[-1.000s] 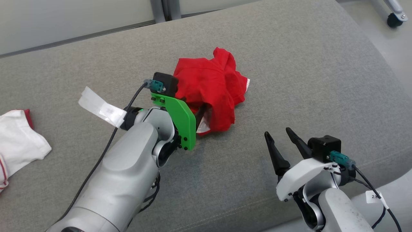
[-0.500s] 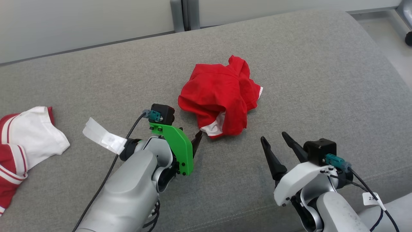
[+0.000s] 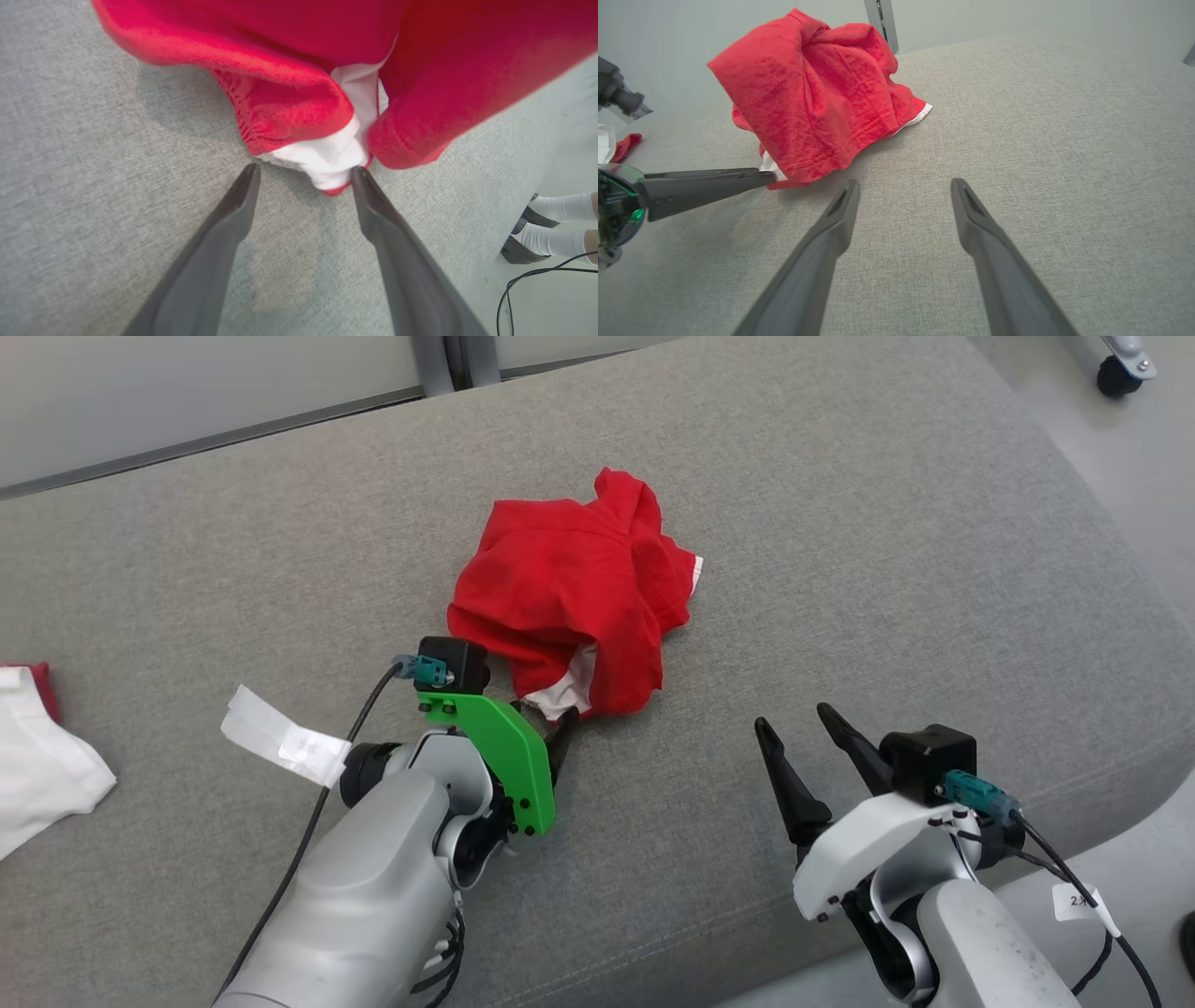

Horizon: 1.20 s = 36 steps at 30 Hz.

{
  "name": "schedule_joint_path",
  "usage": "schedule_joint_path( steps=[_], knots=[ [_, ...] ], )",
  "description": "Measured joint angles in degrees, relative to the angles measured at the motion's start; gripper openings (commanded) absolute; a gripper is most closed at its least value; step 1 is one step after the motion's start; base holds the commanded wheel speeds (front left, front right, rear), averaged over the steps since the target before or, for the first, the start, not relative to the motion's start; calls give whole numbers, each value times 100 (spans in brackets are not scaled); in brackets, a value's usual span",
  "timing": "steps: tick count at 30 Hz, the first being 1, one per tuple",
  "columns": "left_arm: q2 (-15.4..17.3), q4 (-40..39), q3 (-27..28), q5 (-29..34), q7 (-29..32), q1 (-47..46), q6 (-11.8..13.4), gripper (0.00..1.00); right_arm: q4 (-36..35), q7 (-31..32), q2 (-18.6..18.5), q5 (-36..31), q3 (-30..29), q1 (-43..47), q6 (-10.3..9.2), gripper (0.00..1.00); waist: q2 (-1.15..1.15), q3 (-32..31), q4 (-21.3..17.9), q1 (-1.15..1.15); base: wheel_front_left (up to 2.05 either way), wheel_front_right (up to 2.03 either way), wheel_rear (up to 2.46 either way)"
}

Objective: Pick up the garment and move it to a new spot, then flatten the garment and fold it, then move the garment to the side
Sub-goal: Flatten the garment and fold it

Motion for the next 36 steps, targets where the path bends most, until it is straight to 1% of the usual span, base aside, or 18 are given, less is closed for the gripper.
schedule_joint_path(
  steps=[4, 9, 10, 11, 12, 14, 19, 27, 30, 36],
  knots=[
    [-2, 107, -51, -86, -45, -87, 27, 100, 2, -27, -1, 1, -24, -40, 0, 100, 0, 117, -159, 0, 0, 0, 0],
    [-2, 311, -124, -104, -156, -205, 261, 100, 9, -69, -1, 1, -43, -52, 0, 100, 0, 254, -303, 0, 0, 0, 0],
    [-2, 323, -119, -112, -185, -233, 286, 91, 12, -75, 0, 1, -45, -58, 0, 100, 0, 276, -321, 0, 0, 0, 0],
    [-2, 332, -108, -133, -258, -243, 303, 29, 16, -76, 0, 1, -48, -67, 0, 100, 0, 295, -334, 0, 0, 0, 0],
    [-3, 338, -93, -158, -337, -248, 325, 0, 24, -82, 0, 1, -58, -73, 0, 100, 0, 309, -342, 0, 0, 0, 0],
    [-3, 380, -80, -159, -441, -266, 335, 0, 43, -92, -1, 3, -86, -73, 0, 100, 0, 314, -332, 0, 0, 0, 0],
    [1, 370, 56, -190, -950, -477, 337, 0, 74, -100, 0, 30, -102, -71, 0, 100, 0, 263, -212, 0, 0, 0, 0],
    [59, 56, 105, 47, -1706, -999, 388, 0, 132, -100, 1, 48, -81, -65, 0, 100, 0, 76, 53, 0, 0, 0, 0],
    [63, -130, 129, 52, -1812, -1092, 383, 0, 151, -98, 2, 54, -66, -49, 0, 100, 0, -23, 135, 0, 0, 0, 0],
    [104, -571, 71, 114, -1836, -1198, 378, 0, 170, -91, 2, 63, -58, -27, 0, 100, 0, -221, 249, 0, 0, 0, 0]
  ],
)
